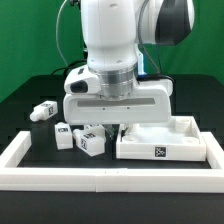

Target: Assemble one leg

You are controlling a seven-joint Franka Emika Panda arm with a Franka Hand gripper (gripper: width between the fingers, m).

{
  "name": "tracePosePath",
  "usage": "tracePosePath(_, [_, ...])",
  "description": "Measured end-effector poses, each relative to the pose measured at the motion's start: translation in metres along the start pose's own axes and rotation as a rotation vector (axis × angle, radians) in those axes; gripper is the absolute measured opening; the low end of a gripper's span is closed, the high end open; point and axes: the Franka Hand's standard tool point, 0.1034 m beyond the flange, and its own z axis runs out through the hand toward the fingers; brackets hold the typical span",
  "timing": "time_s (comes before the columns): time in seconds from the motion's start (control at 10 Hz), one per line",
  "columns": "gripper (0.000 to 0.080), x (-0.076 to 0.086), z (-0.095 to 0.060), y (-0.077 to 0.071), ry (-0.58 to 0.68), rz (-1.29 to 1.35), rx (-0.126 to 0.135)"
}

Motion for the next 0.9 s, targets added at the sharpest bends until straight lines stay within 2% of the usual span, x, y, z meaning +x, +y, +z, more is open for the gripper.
tracePosePath(0.1, [0.0060, 0.000, 0.001, 0.000, -0.002, 0.002, 0.000])
tracePosePath(0.2, [0.0060, 0.008, 0.001, -0.002, -0.022, 0.037, 0.003])
tracePosePath(0.4, [0.0060, 0.037, -0.005, -0.003, -0.006, 0.036, -0.018])
tracePosePath(0.5, [0.0060, 0.044, -0.006, -0.003, 0.004, 0.034, -0.021])
tracePosePath(0.9, [0.0061, 0.058, -0.009, -0.005, 0.022, 0.024, -0.042])
